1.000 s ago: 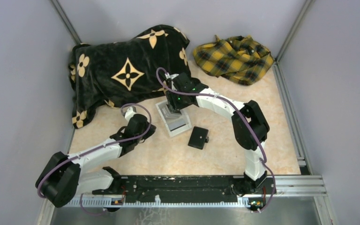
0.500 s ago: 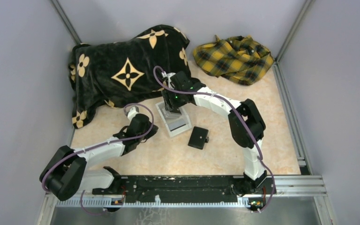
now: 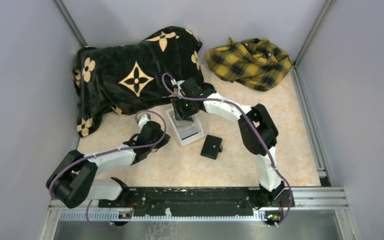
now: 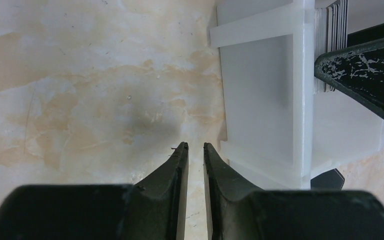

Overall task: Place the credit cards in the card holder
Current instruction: Pick up the credit card from the storage box.

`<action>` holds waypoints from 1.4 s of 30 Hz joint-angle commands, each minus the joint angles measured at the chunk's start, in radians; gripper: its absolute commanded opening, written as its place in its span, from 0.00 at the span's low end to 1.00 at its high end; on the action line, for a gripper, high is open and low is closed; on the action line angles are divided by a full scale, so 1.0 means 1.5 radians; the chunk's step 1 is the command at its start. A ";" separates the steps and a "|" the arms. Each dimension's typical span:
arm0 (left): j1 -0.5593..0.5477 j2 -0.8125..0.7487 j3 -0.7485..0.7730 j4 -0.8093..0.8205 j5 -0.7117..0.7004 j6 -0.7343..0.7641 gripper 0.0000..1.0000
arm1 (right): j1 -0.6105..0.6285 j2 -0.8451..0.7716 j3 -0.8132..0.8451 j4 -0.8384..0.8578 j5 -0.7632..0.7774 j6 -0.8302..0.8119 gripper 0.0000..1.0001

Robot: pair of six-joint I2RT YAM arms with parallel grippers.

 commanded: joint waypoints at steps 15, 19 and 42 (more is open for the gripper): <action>-0.005 0.082 0.054 0.072 0.026 0.037 0.23 | 0.009 0.009 0.041 0.008 -0.032 0.011 0.48; -0.005 0.095 0.062 0.076 0.027 0.040 0.23 | 0.012 0.008 0.044 0.002 -0.033 0.012 0.44; -0.005 0.086 0.068 0.078 0.023 0.043 0.23 | 0.049 -0.056 0.063 -0.056 0.077 -0.007 0.16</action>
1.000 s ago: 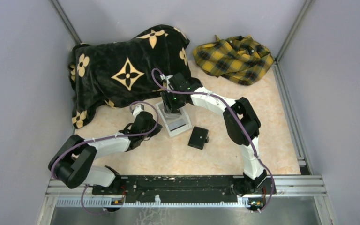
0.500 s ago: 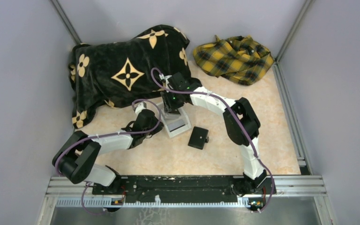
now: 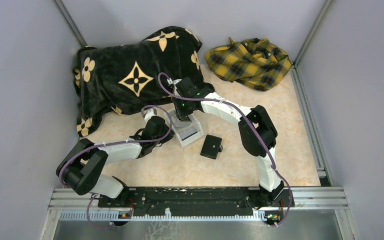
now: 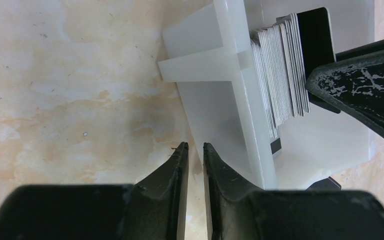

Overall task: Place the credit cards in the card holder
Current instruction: Pick up the credit card from the storage box.

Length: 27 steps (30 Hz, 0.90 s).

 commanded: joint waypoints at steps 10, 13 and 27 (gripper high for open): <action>-0.005 -0.065 0.025 -0.041 -0.020 0.018 0.30 | 0.031 -0.121 0.010 -0.037 0.159 -0.045 0.05; -0.005 -0.097 0.033 -0.078 -0.032 0.020 0.35 | 0.031 -0.138 0.001 -0.040 0.193 -0.058 0.00; -0.005 -0.324 0.065 -0.166 0.030 0.151 0.83 | 0.031 -0.371 -0.167 -0.026 0.149 -0.034 0.00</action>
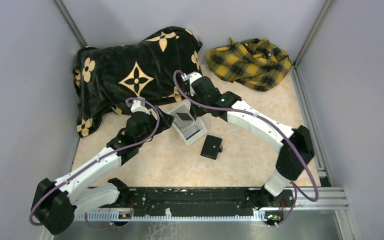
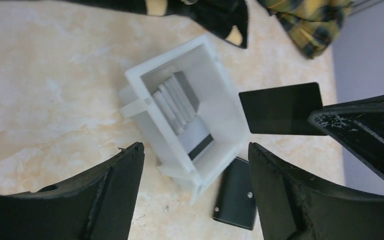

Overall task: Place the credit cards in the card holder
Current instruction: Pick up the credit card from the storage box.

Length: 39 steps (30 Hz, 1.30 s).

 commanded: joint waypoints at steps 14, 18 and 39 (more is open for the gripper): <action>-0.005 -0.085 -0.025 0.175 0.474 0.229 0.86 | 0.008 -0.359 -0.275 0.062 -0.328 0.093 0.00; -0.006 -0.080 -0.021 0.178 0.534 0.257 0.81 | 0.009 -0.391 -0.300 0.062 -0.354 0.101 0.00; -0.006 0.024 -0.009 0.175 0.706 0.287 0.64 | -0.060 -0.378 -0.327 0.096 -0.478 0.105 0.00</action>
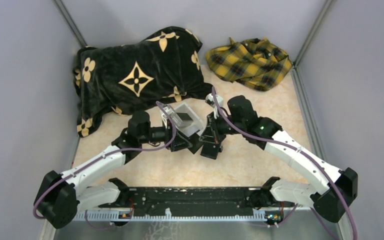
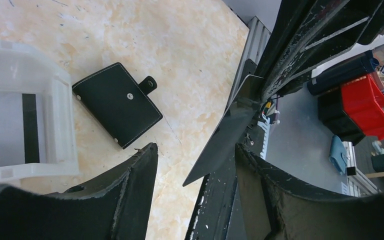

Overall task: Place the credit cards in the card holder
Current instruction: Pick up the credit card from the storage box.

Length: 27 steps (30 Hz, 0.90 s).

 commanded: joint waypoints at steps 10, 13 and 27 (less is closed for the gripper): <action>-0.004 0.067 0.038 0.039 0.104 0.019 0.44 | -0.040 0.057 -0.013 0.071 -0.108 0.006 0.00; -0.004 0.079 0.040 0.038 0.117 0.019 0.30 | -0.048 0.068 -0.012 0.080 -0.121 0.007 0.00; -0.002 0.107 0.046 0.063 0.077 -0.008 0.00 | -0.079 0.026 -0.024 0.082 -0.007 -0.003 0.50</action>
